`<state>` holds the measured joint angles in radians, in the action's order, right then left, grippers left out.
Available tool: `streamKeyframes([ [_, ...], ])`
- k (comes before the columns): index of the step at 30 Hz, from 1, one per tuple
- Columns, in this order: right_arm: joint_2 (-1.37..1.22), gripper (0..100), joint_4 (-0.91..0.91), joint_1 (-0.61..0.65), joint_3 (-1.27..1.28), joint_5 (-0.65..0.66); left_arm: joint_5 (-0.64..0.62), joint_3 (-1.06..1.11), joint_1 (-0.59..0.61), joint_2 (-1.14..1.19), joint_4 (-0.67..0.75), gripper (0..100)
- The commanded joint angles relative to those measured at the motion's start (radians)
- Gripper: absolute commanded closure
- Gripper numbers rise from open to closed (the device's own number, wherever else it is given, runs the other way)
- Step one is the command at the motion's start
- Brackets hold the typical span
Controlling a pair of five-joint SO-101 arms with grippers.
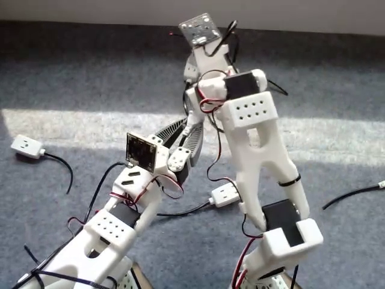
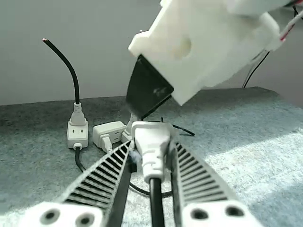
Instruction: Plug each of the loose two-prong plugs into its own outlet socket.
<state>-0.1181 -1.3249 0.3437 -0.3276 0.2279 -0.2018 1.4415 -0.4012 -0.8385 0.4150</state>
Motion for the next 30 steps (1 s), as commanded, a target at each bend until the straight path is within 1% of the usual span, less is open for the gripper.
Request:
streamKeyframes([
  [1, 0.14, 99.2, -0.045, -0.028, -0.074, -0.048, -0.011, -0.024, 0.021, -0.024, 0.021, 99],
  [4, 0.283, 99.2, -0.165, 0.008, -0.173, -0.126, -0.006, -0.024, 0.001, -0.024, 0.018, 99],
  [6, 0.364, 99.2, -0.202, 0.021, -0.216, -0.127, -0.006, -0.024, 0.001, -0.024, 0.018, 99],
  [9, 0.406, 99.2, -0.196, 0.019, -0.182, -0.12, -0.006, -0.024, 0.004, -0.024, 0.018, 99],
  [11, 0.4, 99.2, -0.162, 0.016, -0.147, -0.075, -0.006, -0.024, 0.005, -0.024, 0.017, 99],
  [13, 0.375, 99.2, -0.139, -0.016, -0.107, -0.054, -0.006, -0.031, 0.008, -0.024, 0.011, 99],
  [14, 0.36, 99.2, -0.131, -0.039, -0.094, -0.054, -0.005, -0.039, 0.01, -0.024, -0.017, 99],
  [15, 0.344, 99.2, -0.124, -0.07, -0.094, -0.052, -0.003, -0.062, 0.012, -0.022, -0.068, 99],
  [16, 0.332, 99.2, -0.119, -0.107, -0.097, -0.052, 0.014, -0.102, 0.019, -0.021, -0.152, 99],
  [18, 0.312, 99.2, -0.119, -0.177, -0.11, -0.063, 0.072, -0.229, 0.033, -0.018, -0.41, 99],
  [20, 0.302, 99.2, -0.122, -0.251, -0.114, -0.118, 0.112, -0.375, 0.051, -0.015, -0.669, 99],
  [22, 0.298, 99.2, -0.124, -0.321, -0.108, -0.19, 0.132, -0.481, 0.054, -0.015, -0.858, 99],
  [25, 0.291, 99.2, -0.156, -0.429, -0.105, -0.249, 0.176, -0.565, 0.054, -0.015, -0.976, 99],
  [27, 0.286, 99.2, -0.202, -0.498, -0.087, -0.25, 0.193, -0.599, 0.054, -0.015, -1.02, 99],
  [30, 0.269, 99.2, -0.208, -0.595, 0.012, -0.253, 0.193, -0.642, 0.041, -0.002, -1.083, 99],
])
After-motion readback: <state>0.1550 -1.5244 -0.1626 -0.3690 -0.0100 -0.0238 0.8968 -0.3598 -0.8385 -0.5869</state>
